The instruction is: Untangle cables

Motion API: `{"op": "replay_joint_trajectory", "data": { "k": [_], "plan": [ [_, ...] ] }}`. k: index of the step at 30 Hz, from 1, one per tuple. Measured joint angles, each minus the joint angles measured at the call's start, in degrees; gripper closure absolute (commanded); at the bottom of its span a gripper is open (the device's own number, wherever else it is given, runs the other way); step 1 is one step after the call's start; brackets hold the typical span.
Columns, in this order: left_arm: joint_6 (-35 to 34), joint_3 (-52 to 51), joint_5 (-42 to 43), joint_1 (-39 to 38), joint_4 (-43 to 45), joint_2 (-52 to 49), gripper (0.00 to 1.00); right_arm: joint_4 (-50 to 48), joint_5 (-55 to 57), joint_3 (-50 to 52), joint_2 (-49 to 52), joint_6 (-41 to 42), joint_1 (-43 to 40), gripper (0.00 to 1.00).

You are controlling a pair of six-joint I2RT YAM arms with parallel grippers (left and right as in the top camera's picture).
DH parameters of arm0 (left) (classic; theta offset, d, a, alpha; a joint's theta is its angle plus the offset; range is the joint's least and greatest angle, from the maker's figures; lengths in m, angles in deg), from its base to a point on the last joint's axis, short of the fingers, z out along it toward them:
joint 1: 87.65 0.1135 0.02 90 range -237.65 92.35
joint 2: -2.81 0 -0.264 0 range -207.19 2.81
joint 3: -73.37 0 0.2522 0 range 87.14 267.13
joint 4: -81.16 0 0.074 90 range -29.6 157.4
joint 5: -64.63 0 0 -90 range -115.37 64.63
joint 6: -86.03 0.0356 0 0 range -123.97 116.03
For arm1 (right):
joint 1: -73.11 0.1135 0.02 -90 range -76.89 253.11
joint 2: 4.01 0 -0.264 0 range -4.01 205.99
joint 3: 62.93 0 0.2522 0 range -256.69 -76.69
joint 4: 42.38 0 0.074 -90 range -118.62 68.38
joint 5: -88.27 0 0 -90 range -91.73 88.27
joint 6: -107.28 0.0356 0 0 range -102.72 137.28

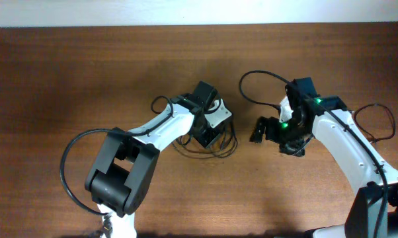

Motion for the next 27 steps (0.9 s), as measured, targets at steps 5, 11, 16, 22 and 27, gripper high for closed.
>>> {"op": "replay_joint_trajectory", "data": {
  "k": [5, 11, 16, 22, 27],
  "plan": [
    [2.2, -0.1, 1.4, 0.0, -3.6, 4.4, 1.0, -6.9, -14.1, 0.0, 0.0, -6.5, 0.0, 0.06],
    [8.3, -0.1, 15.0, 7.1, -8.2, 8.6, 1.0, -13.6, -20.3, 0.0, 0.0, -3.1, 0.0, 0.53],
    [25.7, -0.4, 35.8, 15.6, -18.1, 8.7, 1.0, -21.1, -23.0, -0.1, 0.0, 6.1, 0.0, 0.85],
    [34.3, -0.4, 43.0, 16.1, -20.0, 8.7, 1.0, -22.6, -17.8, -0.1, 0.0, 7.8, 1.2, 0.66],
    [34.8, -0.4, 43.4, 16.1, -20.0, 8.7, 1.0, -23.1, -6.0, -0.1, 0.4, 7.8, 9.9, 0.66]
  ]
}}
